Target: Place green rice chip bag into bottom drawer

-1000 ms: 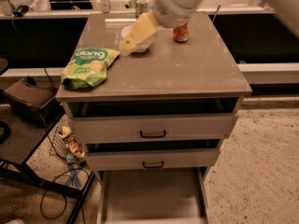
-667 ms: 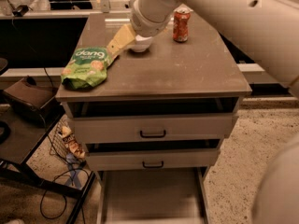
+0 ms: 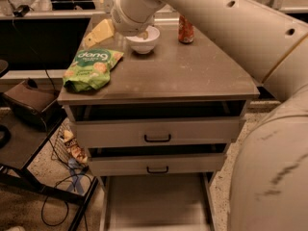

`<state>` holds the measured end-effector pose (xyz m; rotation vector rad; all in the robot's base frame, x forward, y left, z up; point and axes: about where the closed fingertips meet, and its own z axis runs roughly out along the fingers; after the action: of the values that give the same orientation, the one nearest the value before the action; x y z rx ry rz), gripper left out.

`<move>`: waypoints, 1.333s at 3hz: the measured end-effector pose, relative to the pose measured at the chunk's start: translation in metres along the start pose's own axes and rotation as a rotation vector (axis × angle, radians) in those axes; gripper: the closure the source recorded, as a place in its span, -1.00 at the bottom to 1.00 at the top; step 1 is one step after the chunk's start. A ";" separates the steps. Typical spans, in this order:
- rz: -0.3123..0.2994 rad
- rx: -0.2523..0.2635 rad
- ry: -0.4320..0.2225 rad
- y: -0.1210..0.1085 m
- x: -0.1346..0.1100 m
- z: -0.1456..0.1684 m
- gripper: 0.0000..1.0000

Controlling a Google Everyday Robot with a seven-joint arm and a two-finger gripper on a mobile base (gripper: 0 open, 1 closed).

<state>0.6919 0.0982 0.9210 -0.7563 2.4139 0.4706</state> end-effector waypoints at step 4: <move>-0.012 0.010 0.115 0.066 -0.015 0.075 -1.00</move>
Offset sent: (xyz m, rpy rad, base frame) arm 0.0094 0.0598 -0.0116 -0.0037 0.0711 -0.0065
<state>0.6922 0.1914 0.8821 -0.8132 2.5145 0.4200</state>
